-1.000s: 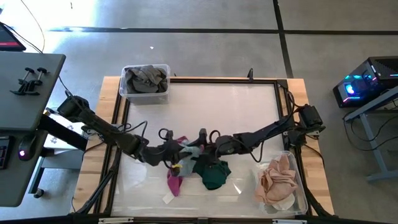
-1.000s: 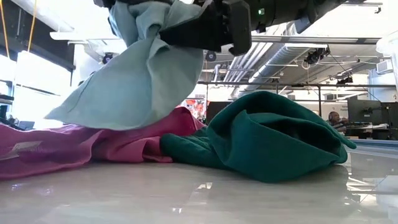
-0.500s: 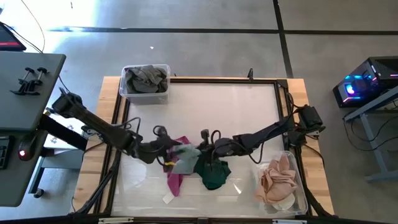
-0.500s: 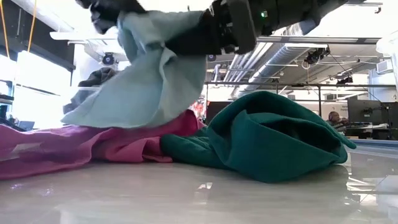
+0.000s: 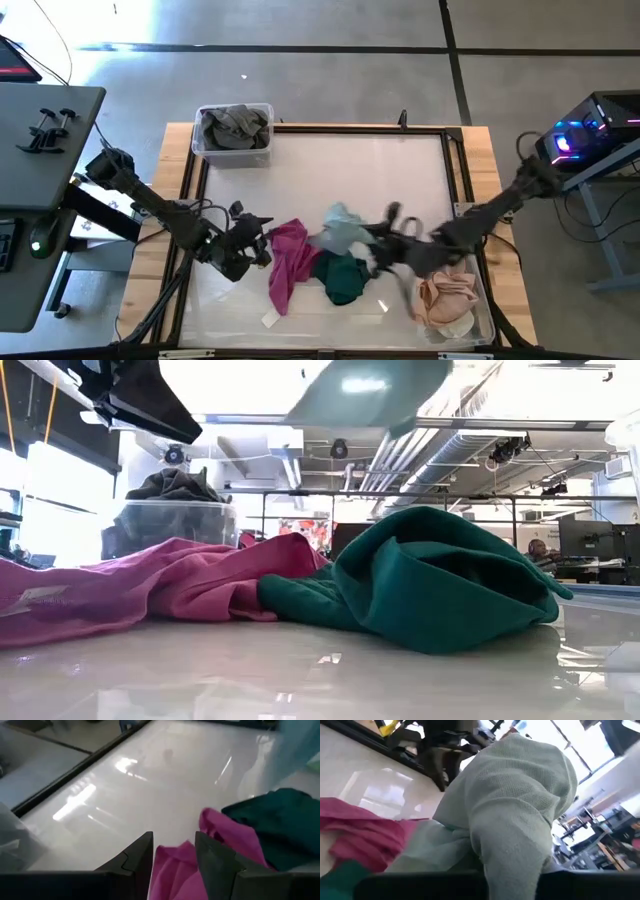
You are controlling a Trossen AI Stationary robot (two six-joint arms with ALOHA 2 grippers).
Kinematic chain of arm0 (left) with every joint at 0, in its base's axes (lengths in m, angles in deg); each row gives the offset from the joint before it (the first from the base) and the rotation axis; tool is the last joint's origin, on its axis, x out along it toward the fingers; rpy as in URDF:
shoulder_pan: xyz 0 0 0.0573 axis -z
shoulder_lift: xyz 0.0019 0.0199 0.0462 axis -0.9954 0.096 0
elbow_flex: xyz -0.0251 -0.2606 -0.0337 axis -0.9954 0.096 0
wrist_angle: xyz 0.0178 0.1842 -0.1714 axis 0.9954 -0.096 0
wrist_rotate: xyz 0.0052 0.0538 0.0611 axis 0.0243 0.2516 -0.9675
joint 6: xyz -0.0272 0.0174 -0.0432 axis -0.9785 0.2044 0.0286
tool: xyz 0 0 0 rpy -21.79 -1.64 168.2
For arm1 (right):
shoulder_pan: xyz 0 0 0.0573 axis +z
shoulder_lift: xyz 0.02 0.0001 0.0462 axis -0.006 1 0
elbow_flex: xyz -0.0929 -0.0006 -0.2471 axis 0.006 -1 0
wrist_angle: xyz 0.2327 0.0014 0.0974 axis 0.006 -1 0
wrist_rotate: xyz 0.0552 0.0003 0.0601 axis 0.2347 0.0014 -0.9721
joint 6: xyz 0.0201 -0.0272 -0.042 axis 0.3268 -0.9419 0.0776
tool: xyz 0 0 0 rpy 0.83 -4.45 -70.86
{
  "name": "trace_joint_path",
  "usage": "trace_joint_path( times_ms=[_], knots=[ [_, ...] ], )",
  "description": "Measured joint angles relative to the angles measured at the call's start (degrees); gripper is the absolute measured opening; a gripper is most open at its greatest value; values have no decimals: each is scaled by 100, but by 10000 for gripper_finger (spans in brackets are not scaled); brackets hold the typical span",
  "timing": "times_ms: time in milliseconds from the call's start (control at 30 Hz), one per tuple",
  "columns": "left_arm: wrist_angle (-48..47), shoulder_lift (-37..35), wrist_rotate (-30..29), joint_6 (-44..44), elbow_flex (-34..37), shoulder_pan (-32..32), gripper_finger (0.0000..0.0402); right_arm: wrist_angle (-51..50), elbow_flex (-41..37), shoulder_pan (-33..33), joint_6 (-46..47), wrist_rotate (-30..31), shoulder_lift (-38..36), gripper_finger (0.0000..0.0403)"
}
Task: Sort microfiber towel by color & place in baskets
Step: Put the light blue towel into the bottom transparent bin
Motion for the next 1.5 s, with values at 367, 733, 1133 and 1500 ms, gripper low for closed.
trace_joint_path(
  times_ms=[367,733,1133,1500],
  knots=[
    [670,611,-497,403,2,144,131,-7987,2840,1263,6967,-1490,-813,24],
    [687,688,-760,455,4,124,131,-8886,2662,2423,9384,-4144,-627,24],
    [677,690,-957,520,7,124,131,-7686,2006,2699,8641,-4456,435,36],
    [675,689,-998,603,7,64,131,-6934,985,2512,7859,-5436,781,37]
  ],
)
